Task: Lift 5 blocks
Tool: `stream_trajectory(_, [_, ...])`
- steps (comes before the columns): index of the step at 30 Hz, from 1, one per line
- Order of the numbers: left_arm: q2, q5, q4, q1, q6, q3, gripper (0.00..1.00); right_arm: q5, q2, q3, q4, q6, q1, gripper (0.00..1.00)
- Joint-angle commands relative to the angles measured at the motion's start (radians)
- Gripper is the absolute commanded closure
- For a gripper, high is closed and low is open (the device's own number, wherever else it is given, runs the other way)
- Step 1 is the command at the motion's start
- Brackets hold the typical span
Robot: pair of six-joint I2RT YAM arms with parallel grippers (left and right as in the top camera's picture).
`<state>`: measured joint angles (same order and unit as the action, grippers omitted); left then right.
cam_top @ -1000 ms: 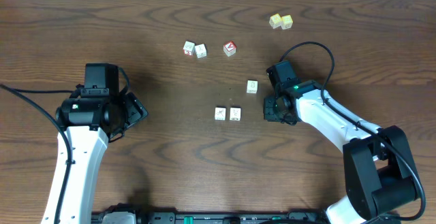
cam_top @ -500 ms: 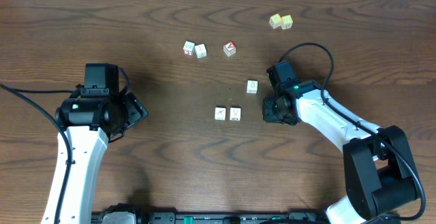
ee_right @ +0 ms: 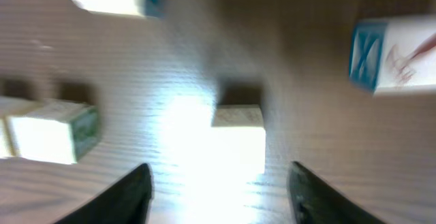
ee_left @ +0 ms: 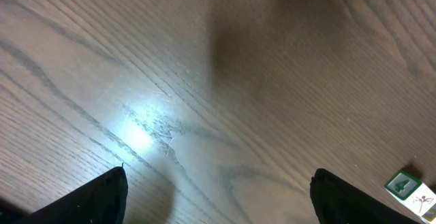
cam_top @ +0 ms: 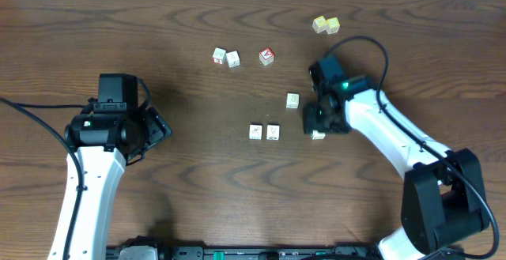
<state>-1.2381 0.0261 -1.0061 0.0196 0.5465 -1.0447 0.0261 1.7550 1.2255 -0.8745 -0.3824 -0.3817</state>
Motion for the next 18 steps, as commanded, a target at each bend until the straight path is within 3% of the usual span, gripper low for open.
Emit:
stream_trajectory(1, [-0.003, 0.009, -0.003, 0.005, 0.002, 0.002, 0.14, -0.002, -0.001, 0.116, -0.008, 0.047, 0.003, 0.34])
stream_trajectory(7, [-0.003, 0.009, -0.003, 0.005, 0.002, 0.002, 0.14, 0.0, 0.006, 0.15, 0.106, -0.106, -0.016, 0.32])
stream_trajectory(10, [-0.003, 0.009, -0.003, 0.005, 0.002, 0.002, 0.14, -0.027, 0.036, 0.148, 0.159, -0.169, -0.035, 0.2])
stream_trajectory(18, [-0.003, 0.009, -0.003, 0.005, 0.002, 0.002, 0.14, -0.082, 0.171, 0.148, 0.219, -0.249, -0.079, 0.19])
